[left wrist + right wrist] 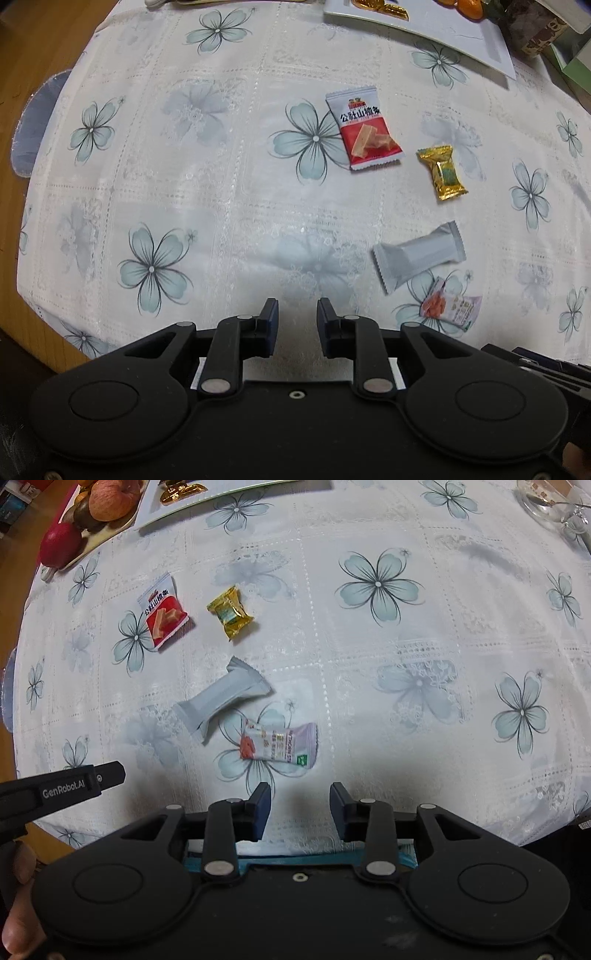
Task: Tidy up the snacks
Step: 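Move both tools back toward the white bar and red wafer packet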
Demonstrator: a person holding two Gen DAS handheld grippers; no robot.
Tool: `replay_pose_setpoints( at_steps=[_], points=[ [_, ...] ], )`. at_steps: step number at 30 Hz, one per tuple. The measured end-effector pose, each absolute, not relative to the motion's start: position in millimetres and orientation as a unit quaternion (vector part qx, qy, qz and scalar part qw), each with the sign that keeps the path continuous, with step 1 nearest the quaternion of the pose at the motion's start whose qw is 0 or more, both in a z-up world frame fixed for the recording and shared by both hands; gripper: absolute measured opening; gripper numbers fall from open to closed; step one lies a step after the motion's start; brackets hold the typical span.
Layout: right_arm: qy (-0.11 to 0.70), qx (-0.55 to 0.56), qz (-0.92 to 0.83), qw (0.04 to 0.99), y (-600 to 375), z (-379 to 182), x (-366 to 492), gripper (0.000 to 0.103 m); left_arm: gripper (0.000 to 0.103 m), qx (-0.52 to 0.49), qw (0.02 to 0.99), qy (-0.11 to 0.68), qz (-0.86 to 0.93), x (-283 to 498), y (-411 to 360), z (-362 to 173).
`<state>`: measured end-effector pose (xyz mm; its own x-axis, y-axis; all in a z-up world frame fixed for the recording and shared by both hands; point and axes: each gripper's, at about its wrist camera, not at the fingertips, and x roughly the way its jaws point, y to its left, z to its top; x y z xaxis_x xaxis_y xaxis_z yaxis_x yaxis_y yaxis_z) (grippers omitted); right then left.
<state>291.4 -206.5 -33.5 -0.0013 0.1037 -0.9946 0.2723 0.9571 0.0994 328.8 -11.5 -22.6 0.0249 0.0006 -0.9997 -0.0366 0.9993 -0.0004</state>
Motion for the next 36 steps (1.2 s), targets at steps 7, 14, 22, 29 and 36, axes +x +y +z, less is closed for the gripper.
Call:
replay_pose_setpoints(
  at_steps=[7, 14, 22, 29, 36],
  points=[
    [0.703, 0.15, -0.053, 0.693, -211.3, -50.5, 314.2, 0.038, 0.032, -0.019, 0.725, 0.688, 0.001, 351.4, -17.9, -24.1],
    [0.702, 0.161, -0.068, 0.69, -222.1, -70.2, 326.0, 0.038, 0.032, -0.019, 0.71, 0.704, 0.005, 361.5, -18.4, -41.5],
    [0.71, 0.161, -0.026, 0.685, -216.9, -76.3, 323.7, 0.038, 0.032, -0.02, 0.7, 0.714, 0.015, 369.3, -15.9, -53.1],
    [0.707, 0.114, 0.034, 0.697, -175.7, -77.8, 319.7, 0.038, 0.032, -0.034, 0.698, 0.715, 0.015, 371.8, -8.6, -53.7],
    [0.706, 0.119, 0.019, 0.698, -186.1, -84.4, 324.7, 0.033, 0.032, -0.044, 0.691, 0.721, 0.021, 374.8, -2.6, -58.6]
  ],
)
